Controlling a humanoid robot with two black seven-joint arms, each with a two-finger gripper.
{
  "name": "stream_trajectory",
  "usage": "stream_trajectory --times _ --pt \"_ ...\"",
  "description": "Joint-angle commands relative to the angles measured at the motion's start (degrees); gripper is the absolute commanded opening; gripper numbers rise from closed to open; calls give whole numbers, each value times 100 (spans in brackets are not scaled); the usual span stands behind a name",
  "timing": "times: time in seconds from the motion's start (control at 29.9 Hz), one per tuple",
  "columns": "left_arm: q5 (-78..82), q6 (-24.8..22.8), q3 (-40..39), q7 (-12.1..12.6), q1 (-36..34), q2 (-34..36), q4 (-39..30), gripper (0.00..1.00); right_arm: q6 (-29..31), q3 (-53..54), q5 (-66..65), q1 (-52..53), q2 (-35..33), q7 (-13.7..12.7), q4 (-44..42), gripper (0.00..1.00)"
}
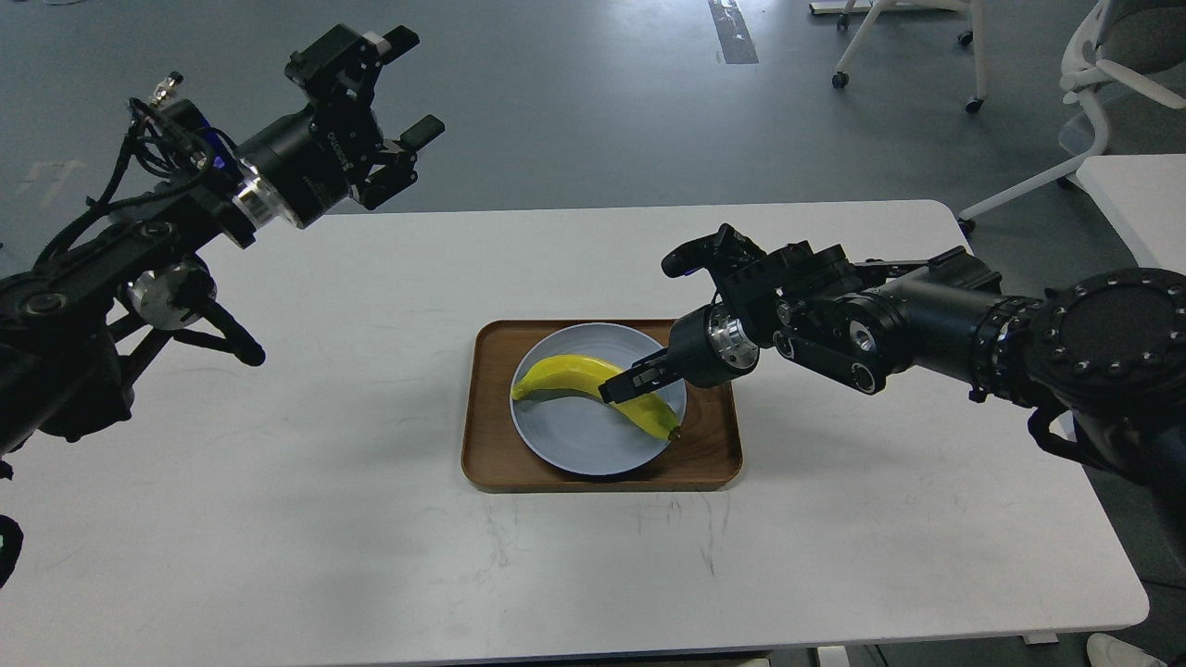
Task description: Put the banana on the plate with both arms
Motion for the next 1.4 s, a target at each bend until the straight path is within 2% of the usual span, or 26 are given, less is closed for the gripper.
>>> stream_trajectory --times 0.0,0.13,0.33,0.47,0.67,0.94,1.14,1.37 --pt "0 0 -30 0 0 -7 0 99 0 82 169 55 -70 0 0 98" --pt "0 0 -39 -8 0 19 9 99 -61 257 547 152 -403 0 0 98" --pt "-9 0 -57 -9 44 46 18 99 -35 1671 1698 108 -1273 0 0 100" --pt "-9 0 -346 0 236 -16 18 99 -62 2900 2724 -444 -1818 0 -8 100" --pt "-9 9 -575 0 553 -182 18 99 -79 4421 3605 -1507 -1942 0 0 100" --pt "-9 9 -927 53 1001 -455 201 99 -88 5460 3816 -2167 -1749 0 -8 100" --pt "-9 -8 -1163 53 1160 -912 641 99 -88 5610 4353 -2344 -1731 0 -9 100" --pt "9 0 -1235 106 1204 -1150 765 99 -9 5602 4468 -2441 -1793 0 0 100"
